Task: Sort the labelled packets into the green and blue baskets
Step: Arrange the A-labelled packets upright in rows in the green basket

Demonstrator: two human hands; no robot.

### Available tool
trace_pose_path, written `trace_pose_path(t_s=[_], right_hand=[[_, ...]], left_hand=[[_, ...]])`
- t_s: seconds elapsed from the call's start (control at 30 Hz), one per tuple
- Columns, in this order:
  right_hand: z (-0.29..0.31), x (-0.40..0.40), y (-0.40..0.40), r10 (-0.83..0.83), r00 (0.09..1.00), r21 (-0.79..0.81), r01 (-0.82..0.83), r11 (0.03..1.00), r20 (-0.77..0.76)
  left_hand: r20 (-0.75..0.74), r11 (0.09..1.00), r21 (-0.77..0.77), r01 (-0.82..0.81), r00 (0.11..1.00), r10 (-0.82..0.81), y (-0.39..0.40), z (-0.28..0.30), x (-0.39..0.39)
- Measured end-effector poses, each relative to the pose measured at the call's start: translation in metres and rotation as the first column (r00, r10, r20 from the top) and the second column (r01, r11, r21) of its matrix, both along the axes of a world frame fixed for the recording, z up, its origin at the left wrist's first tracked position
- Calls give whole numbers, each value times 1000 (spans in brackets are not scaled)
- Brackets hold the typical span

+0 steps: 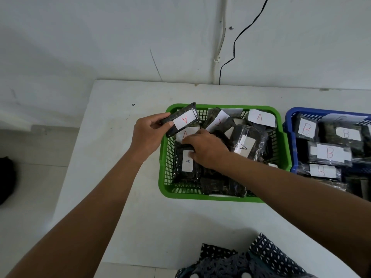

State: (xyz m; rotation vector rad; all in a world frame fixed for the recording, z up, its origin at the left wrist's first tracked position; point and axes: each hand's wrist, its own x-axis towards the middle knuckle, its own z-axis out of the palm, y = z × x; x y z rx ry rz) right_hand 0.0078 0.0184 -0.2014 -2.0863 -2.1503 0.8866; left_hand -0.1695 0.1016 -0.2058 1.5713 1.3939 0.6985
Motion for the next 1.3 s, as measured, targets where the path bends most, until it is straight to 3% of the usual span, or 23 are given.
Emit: trace_pose_path(t_s=[0.07,0.13,0.3,0.5,0.57,0.63,0.73,0.8,0.87,0.97,1.0,1.07,1.2,1.3], right_hand=[[2,-1,-5,22,992,49,-28,998,120],[1,0,-7,-2,989,-18,5,1000,146],[0,4,-1,-138,982,-191,112,975,-129],[-2,6,1,-10,998,-166,-1,986,-68],[1,9,0,-19,998,-103,12,995,-63],[8,17,-1,-172,970,28,179,983,-170],[25,27,4,-380,826,283,515,809,-415],[33,33,11,-380,794,371,572,731,-475],[38,37,17,-364,786,257,536,804,-500],[38,44,22,-378,701,-94,408,908,-605],[37,46,22,-367,704,-134,365,921,-608],[33,48,21,-320,764,-100,321,942,-560],[33,48,12,-205,850,-80,191,978,-485],[26,30,0,-72,913,-167,4,986,-402]], left_hand=[[-5,1000,-3,5,1000,-5,1,1,1],[-5,1000,-4,0,1000,0,2,2,1],[-3,1000,-15,-7,1000,7,1,2,1],[3,1000,-22,-4,1000,4,0,6,3],[16,999,-34,10,1000,-9,-1,7,1],[30,998,-48,32,999,-31,-2,8,0],[53,996,-69,60,997,-56,-3,11,1],[61,991,-90,103,993,-97,-3,14,3],[75,982,-113,153,987,-145,-3,19,5],[90,970,-146,197,979,-185,-7,25,5],[98,968,-145,202,977,-190,-9,27,5],[94,980,-118,159,984,-148,-14,27,5],[30,984,-140,-112,993,117,-37,14,3],[67,974,-193,-120,989,135,-66,1,2]])
